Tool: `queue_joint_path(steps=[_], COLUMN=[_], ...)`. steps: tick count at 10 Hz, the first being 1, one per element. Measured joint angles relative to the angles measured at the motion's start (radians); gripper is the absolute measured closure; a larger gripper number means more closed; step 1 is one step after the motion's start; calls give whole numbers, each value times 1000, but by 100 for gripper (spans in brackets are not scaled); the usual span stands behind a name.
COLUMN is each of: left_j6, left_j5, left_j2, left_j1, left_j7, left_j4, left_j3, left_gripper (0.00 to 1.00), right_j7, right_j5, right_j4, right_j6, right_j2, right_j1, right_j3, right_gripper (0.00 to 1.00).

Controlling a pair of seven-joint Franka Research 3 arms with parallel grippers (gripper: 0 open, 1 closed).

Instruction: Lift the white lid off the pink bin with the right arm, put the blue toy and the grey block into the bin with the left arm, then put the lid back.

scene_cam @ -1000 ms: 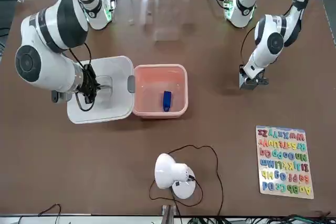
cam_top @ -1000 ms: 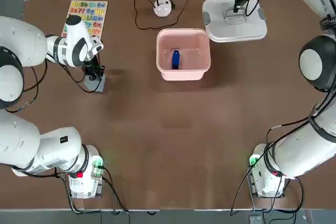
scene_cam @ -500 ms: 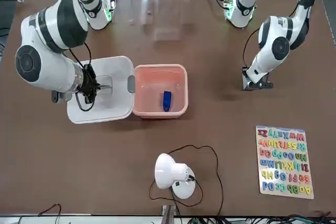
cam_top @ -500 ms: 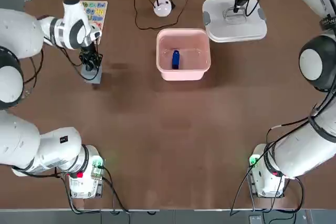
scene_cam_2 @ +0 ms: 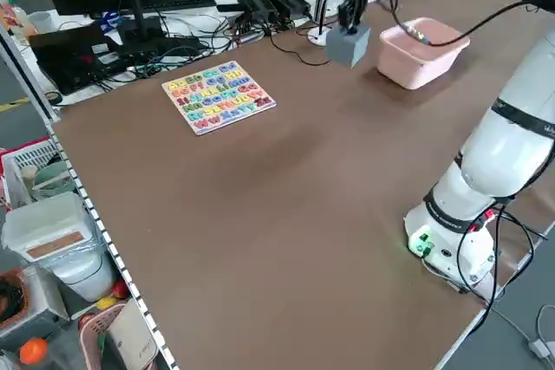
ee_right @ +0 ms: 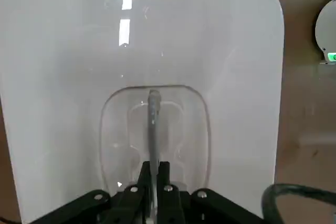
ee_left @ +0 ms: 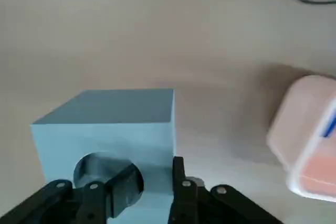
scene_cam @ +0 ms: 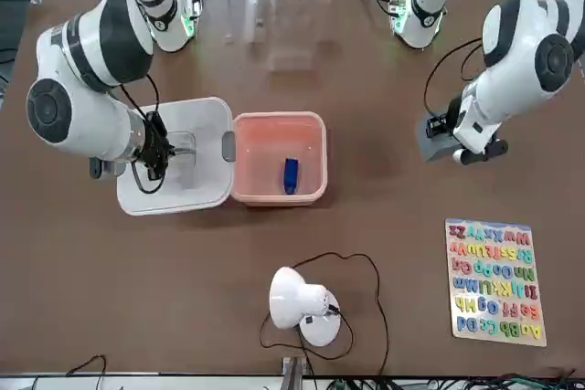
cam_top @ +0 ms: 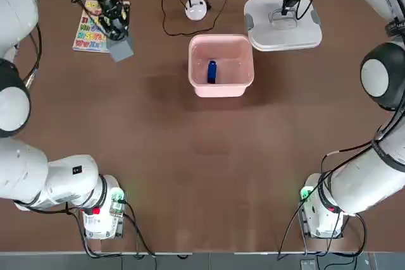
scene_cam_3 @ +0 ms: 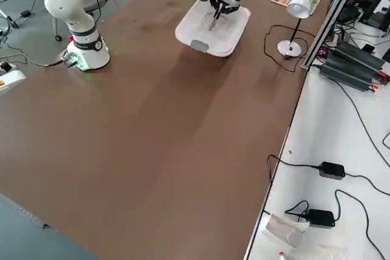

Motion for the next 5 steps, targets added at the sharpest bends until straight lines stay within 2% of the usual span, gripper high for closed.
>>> queue_joint_path(steps=[2,3,5], left_j6=[-1,0,25], left_j5=[-3,2,101], left_j2=[45,96,244], left_j1=[-96,-156,-294], left_j7=[-222,-328,-497], left_j4=[106,178,295], left_j3=[-54,-64,-66], left_gripper=[72,72,72], right_j7=[0,0,0], right_j5=[0,0,0], right_j4=[0,0,-1], right_j6=[0,0,0], right_j2=[0,0,0], right_j1=[0,0,0], right_j3=[0,0,0], right_gripper=[93,93,93])
